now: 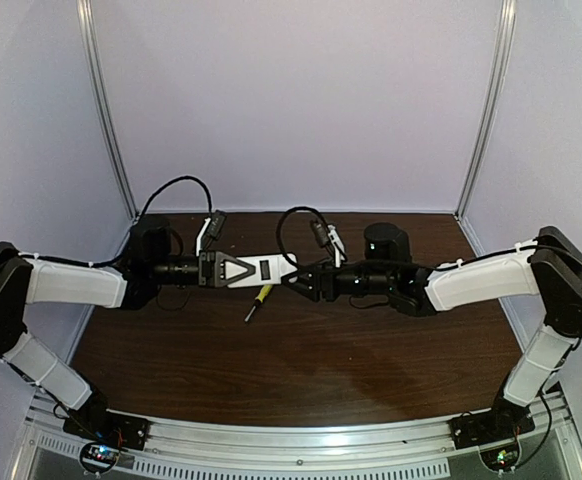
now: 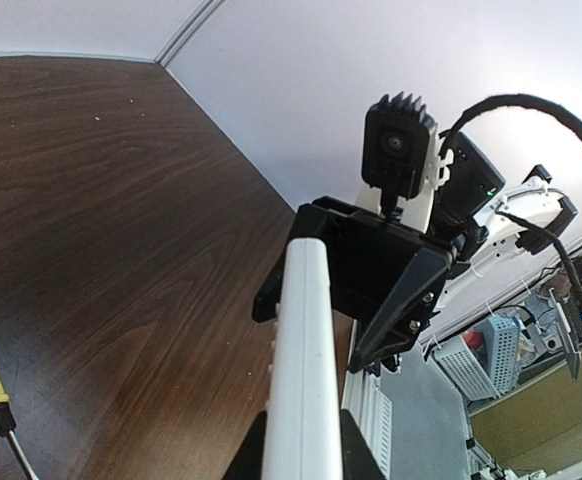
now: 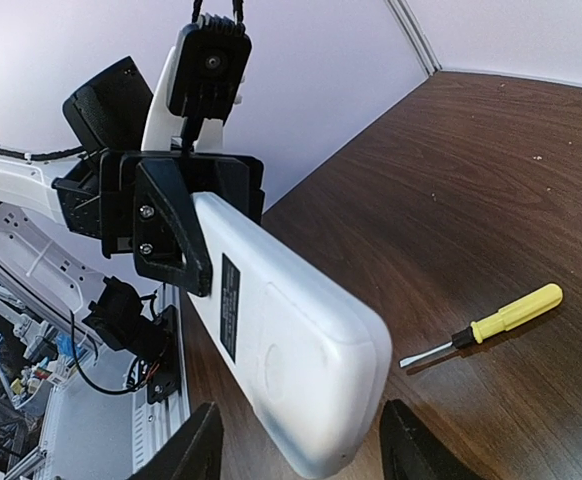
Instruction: Unload the batteries from the remote control
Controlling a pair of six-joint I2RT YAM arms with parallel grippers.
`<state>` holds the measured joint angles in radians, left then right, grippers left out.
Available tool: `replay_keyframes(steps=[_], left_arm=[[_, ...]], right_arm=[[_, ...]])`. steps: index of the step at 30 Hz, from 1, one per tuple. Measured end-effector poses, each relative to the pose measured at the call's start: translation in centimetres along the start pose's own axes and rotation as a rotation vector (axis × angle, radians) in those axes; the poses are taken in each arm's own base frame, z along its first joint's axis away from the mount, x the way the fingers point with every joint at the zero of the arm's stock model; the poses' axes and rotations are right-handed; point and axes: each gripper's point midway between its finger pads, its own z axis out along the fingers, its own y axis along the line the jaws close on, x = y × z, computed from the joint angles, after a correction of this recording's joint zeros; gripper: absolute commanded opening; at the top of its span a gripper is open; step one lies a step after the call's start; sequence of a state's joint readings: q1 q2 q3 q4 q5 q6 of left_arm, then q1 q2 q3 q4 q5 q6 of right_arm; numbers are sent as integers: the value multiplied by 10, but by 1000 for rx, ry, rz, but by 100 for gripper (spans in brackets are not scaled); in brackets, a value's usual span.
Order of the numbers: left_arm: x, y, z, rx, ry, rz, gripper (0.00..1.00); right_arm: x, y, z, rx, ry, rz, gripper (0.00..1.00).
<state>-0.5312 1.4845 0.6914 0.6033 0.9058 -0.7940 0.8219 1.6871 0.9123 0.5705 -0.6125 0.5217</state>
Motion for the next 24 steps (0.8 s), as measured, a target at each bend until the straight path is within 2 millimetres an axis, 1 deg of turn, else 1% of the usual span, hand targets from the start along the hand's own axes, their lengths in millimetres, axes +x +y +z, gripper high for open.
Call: replay_keyframes(steps=[8, 16, 24], left_arm=[[3, 6, 2, -7, 8, -15, 0], [5, 8, 3, -10, 12, -21, 0], [9, 13, 5, -15, 23, -35, 0]], right_arm=[[-2, -8, 3, 10, -2, 9, 49], [-7, -8, 5, 10, -9, 7, 47], [-2, -13, 7, 19, 2, 15, 43]])
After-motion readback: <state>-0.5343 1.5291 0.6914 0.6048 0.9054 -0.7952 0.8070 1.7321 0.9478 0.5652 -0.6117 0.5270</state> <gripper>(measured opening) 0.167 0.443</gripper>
